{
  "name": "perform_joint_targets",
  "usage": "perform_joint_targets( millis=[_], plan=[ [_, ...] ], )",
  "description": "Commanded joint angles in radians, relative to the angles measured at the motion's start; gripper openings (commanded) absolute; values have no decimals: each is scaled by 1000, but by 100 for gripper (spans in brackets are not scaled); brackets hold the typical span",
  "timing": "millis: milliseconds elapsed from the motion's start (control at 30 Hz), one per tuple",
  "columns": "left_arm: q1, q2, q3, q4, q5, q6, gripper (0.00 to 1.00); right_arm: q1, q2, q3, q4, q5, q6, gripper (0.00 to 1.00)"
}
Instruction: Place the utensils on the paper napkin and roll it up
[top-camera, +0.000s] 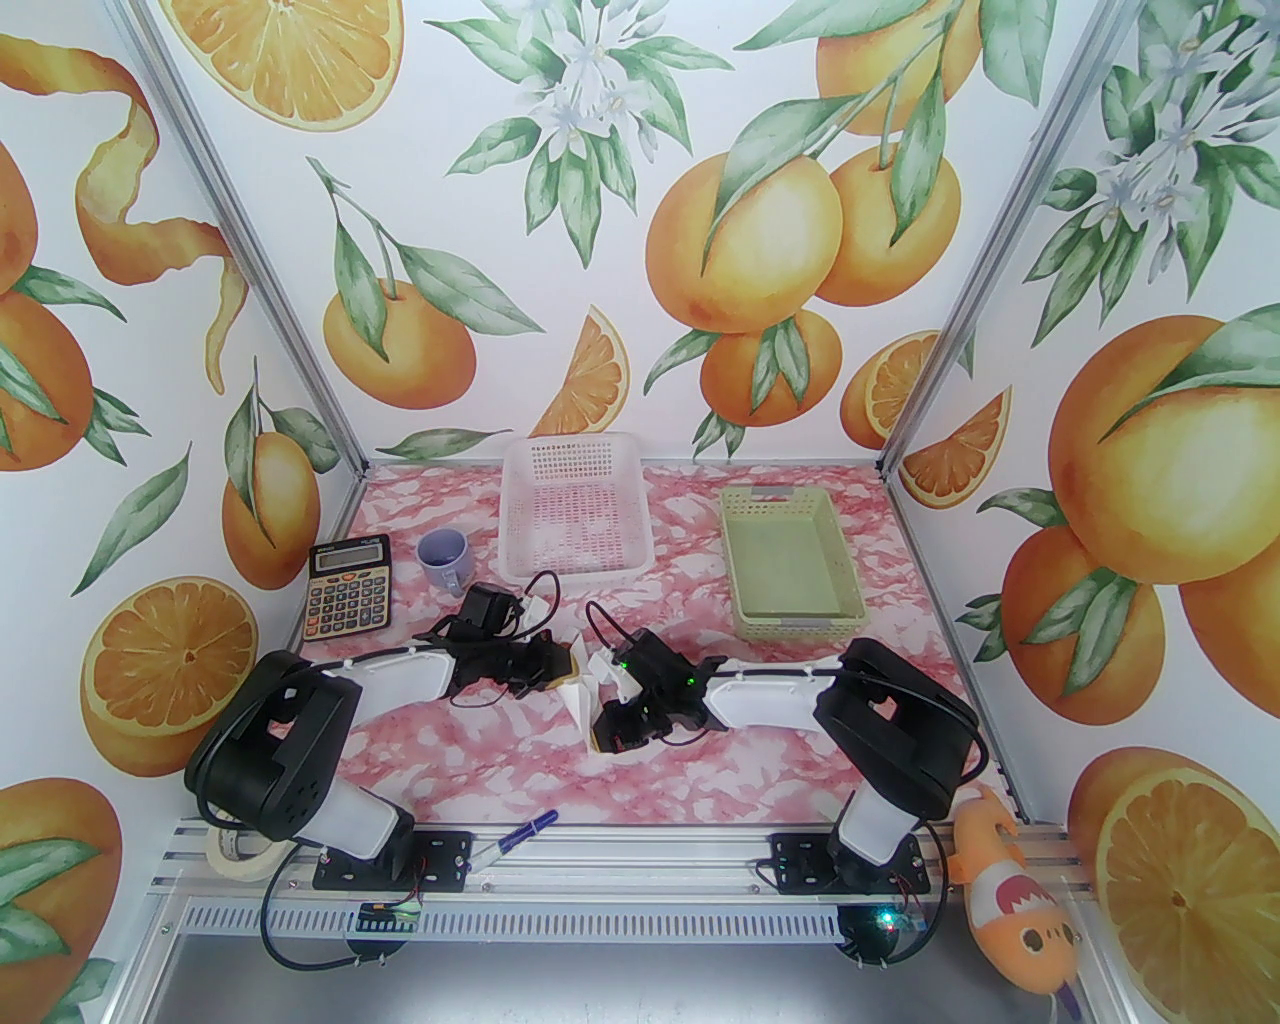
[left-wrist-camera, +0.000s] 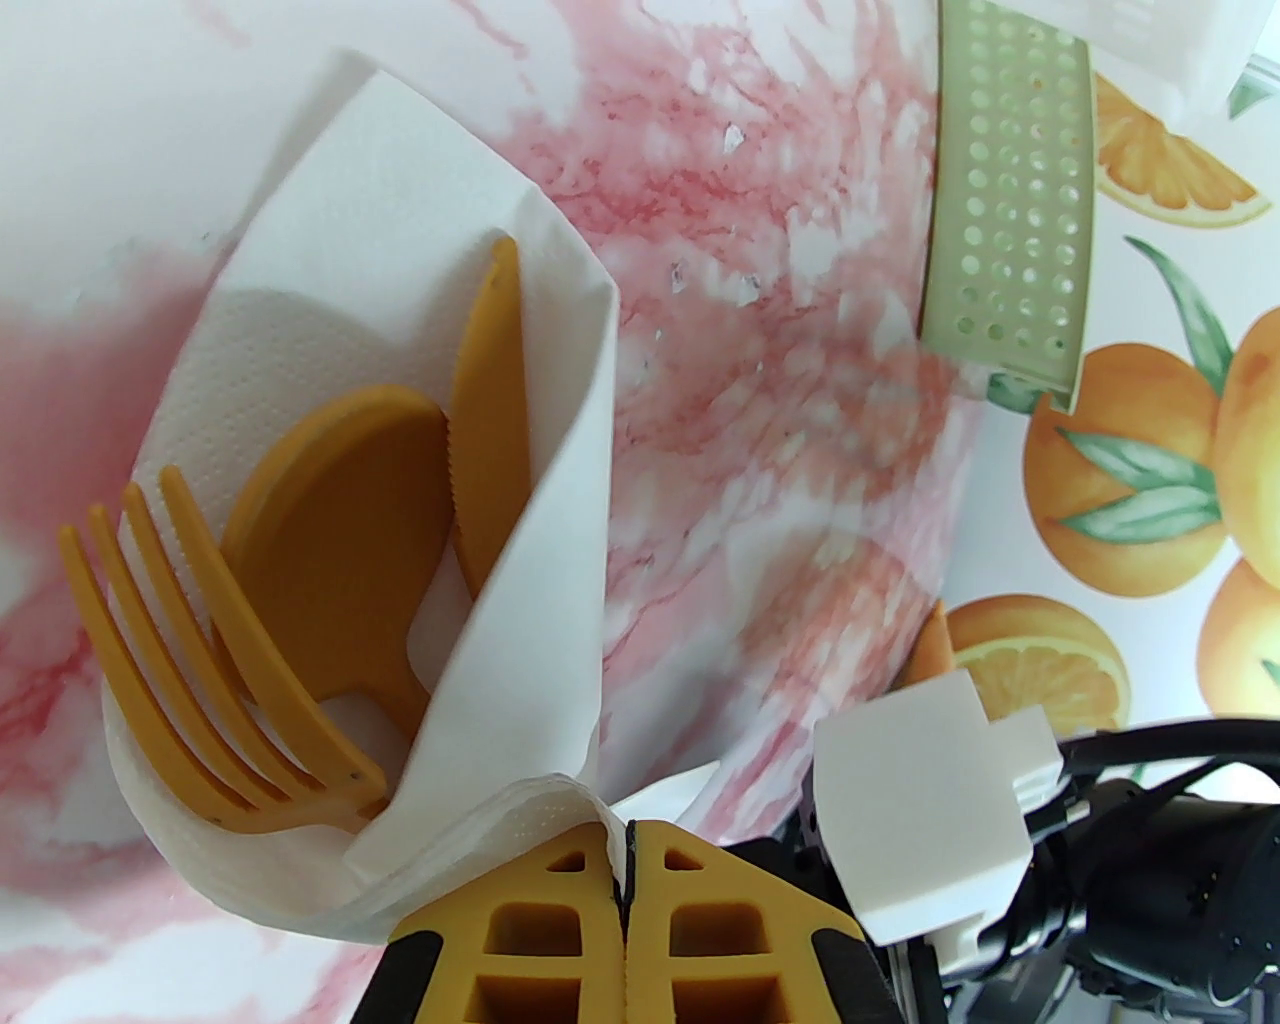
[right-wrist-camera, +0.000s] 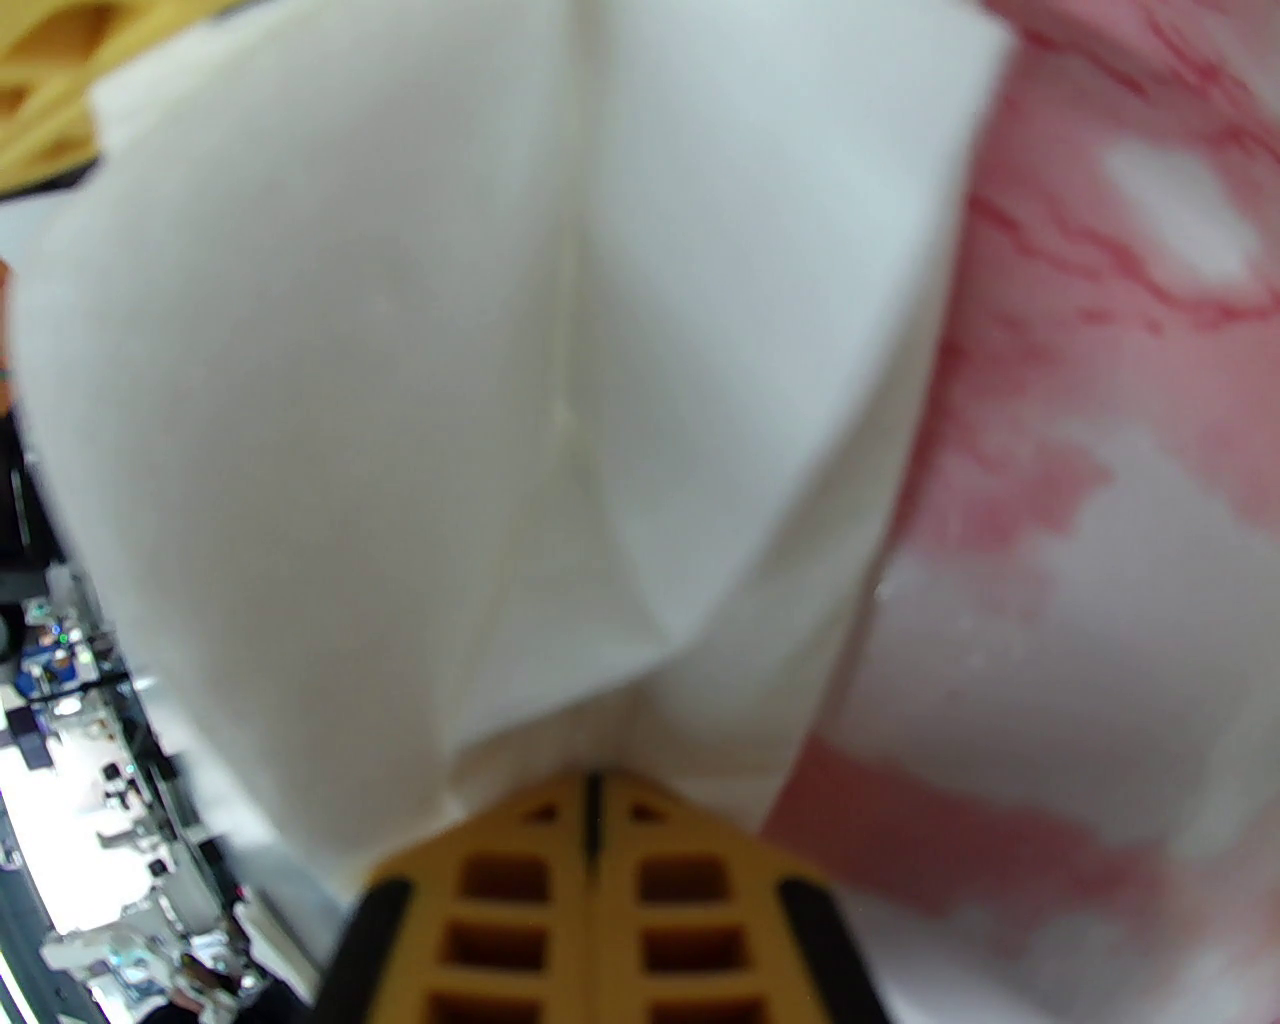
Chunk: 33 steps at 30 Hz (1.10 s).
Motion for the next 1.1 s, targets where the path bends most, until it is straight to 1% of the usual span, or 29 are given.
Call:
perform_joint_targets(
  millis=[0, 200, 367, 633, 833, 967, 1067],
  plan=[
    [-7, 37, 53, 58, -15, 17, 0, 15, 51, -20, -115, 71, -23, 0],
    [-22, 68, 60, 58, -26, 22, 0, 15, 47, -15, -113, 70, -24, 0],
    [-22, 61, 52, 55, -36, 22, 0, 14, 41, 6, -115, 65, -27, 0],
    [-23, -39, 41, -59, -75, 68, 0, 14, 45, -6, -115, 81, -24, 0],
    [-26, -87, 3, -66, -98, 82, 0, 15, 47, -8, -108, 78, -24, 0],
    [-49, -108, 3, -84, -147, 116, 0, 13, 48, -9, -109, 77, -26, 0],
    [-61, -101, 6, -75, -148, 118, 1, 13, 48, -10, -109, 78, -28, 0]
  ],
)
